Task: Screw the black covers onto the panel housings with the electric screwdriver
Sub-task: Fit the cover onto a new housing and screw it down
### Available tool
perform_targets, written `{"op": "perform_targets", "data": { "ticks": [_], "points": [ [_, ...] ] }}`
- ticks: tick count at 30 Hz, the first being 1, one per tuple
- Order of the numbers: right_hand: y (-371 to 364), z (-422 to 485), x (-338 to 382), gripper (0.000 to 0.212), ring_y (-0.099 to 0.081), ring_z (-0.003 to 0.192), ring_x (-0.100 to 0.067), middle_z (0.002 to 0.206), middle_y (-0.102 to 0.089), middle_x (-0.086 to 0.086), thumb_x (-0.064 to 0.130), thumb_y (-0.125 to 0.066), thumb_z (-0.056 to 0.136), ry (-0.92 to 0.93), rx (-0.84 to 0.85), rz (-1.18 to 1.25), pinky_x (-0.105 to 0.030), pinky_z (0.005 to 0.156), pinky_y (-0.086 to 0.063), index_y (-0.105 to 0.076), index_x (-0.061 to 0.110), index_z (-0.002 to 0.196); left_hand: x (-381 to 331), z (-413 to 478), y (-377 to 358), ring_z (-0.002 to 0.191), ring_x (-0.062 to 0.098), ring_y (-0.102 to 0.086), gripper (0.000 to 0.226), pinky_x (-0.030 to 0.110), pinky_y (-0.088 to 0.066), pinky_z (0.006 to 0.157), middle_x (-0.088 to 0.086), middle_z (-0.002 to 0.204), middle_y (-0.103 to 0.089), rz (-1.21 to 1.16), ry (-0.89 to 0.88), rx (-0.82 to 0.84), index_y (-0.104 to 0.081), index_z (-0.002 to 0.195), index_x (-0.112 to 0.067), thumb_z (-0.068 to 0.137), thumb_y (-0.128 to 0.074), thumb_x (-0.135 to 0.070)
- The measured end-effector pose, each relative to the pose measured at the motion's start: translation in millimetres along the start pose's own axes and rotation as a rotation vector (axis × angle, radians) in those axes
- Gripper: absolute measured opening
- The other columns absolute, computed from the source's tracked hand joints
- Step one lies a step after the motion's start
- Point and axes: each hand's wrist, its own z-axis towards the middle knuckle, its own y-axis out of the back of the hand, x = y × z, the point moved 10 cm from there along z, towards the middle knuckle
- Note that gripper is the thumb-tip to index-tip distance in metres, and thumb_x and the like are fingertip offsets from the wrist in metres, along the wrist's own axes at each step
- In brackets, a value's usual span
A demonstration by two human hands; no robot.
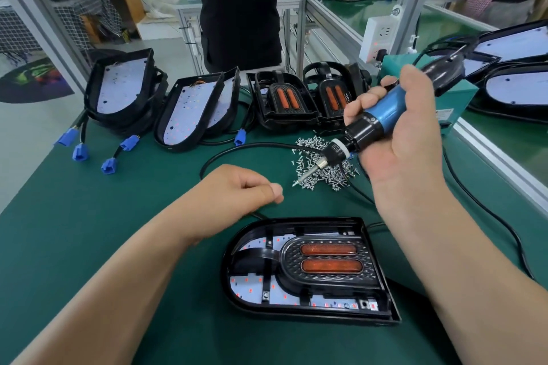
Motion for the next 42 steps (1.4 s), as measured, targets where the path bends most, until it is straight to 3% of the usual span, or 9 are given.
{"op": "perform_targets", "data": {
  "ticks": [2, 5, 8, 11, 13, 16, 25, 30, 42],
  "points": [
    [-5, -3, 7, 0.021, -0.054, 0.060, -0.014, 0.075, -0.054, -0.002, 0.028, -0.068, 0.101, -0.010, 0.060, -0.005, -0.032, 0.067, -0.054, -0.057, 0.012, 0.095, -1, -1, 0, 0.082, 0.002, -0.071, 0.038, 0.023, -0.052, 0.083, -0.017, 0.084, -0.076, 0.112, -0.021, 0.045, -0.084, 0.091, -0.032, 0.084, -0.068, -0.066],
    [-9, -14, 18, 0.021, -0.051, 0.061, -0.012, 0.075, -0.052, 0.002, 0.033, -0.064, 0.102, -0.027, 0.157, -0.028, -0.029, 0.065, -0.052, -0.058, 0.014, 0.097, -3, -4, -7, 0.073, 0.016, -0.054, 0.063, 0.037, -0.045, 0.076, 0.001, 0.077, -0.063, 0.184, -0.033, 0.134, -0.077, 0.088, -0.013, 0.081, -0.069, -0.075],
    [-5, -27, 29, 0.023, -0.050, 0.061, -0.010, 0.077, -0.052, 0.003, 0.037, -0.062, 0.102, -0.027, 0.206, -0.049, -0.027, 0.063, -0.051, -0.060, 0.013, 0.100, -9, -8, -10, 0.088, 0.025, -0.072, 0.049, 0.046, -0.056, 0.089, 0.004, 0.093, -0.079, 0.209, -0.055, 0.164, -0.082, 0.096, -0.026, 0.079, -0.071, -0.071],
    [-1, -42, 36, 0.026, -0.048, 0.059, -0.008, 0.077, -0.050, 0.005, 0.040, -0.057, 0.103, -0.038, 0.245, -0.064, -0.025, 0.062, -0.049, -0.060, 0.015, 0.101, -12, -9, -13, 0.075, 0.014, -0.067, 0.043, 0.037, -0.055, 0.078, 0.004, 0.084, -0.076, 0.208, -0.077, 0.173, -0.083, 0.093, -0.032, 0.076, -0.072, -0.070],
    [1, -50, 39, 0.027, -0.047, 0.059, -0.007, 0.076, -0.049, 0.007, 0.042, -0.054, 0.104, -0.050, 0.271, -0.076, -0.023, 0.061, -0.048, -0.059, 0.016, 0.102, -14, -10, -14, 0.064, 0.005, -0.050, 0.041, 0.026, -0.043, 0.065, -0.002, 0.066, -0.062, 0.210, -0.096, 0.162, -0.082, 0.090, -0.032, 0.075, -0.073, -0.070],
    [2, -61, 41, 0.029, -0.044, 0.058, -0.006, 0.074, -0.048, 0.009, 0.045, -0.049, 0.103, -0.060, 0.316, -0.091, -0.021, 0.059, -0.046, -0.058, 0.017, 0.102, -17, -10, -13, 0.058, 0.005, -0.041, 0.037, 0.016, -0.033, 0.056, -0.012, 0.059, -0.047, 0.218, -0.124, 0.138, -0.081, 0.084, -0.032, 0.076, -0.073, -0.068],
    [-14, -82, 38, 0.031, -0.044, 0.051, -0.004, 0.067, -0.049, 0.010, 0.046, -0.046, 0.094, -0.078, 0.463, -0.159, -0.021, 0.051, -0.044, -0.058, 0.018, 0.100, -18, -10, -12, 0.057, 0.010, -0.039, 0.041, 0.028, -0.033, 0.056, -0.011, 0.057, -0.042, 0.230, -0.138, 0.088, -0.079, 0.084, -0.028, 0.077, -0.074, -0.069],
    [-20, -89, 33, 0.032, -0.047, 0.048, -0.005, 0.065, -0.051, 0.009, 0.045, -0.044, 0.093, -0.092, 0.526, -0.191, -0.022, 0.049, -0.046, -0.056, 0.017, 0.101, -19, -8, -9, 0.056, 0.008, -0.038, 0.036, 0.021, -0.033, 0.054, -0.013, 0.056, -0.041, 0.218, -0.146, 0.042, -0.078, 0.083, -0.026, 0.080, -0.076, -0.062],
    [-20, -87, 37, 0.030, -0.044, 0.048, -0.005, 0.065, -0.050, 0.009, 0.044, -0.046, 0.094, -0.066, 0.520, -0.182, -0.022, 0.048, -0.044, -0.056, 0.017, 0.101, -18, -7, -9, 0.058, 0.008, -0.039, 0.035, 0.023, -0.033, 0.055, -0.013, 0.057, -0.042, 0.213, -0.154, 0.042, -0.078, 0.084, -0.027, 0.080, -0.075, -0.061]
  ]
}}
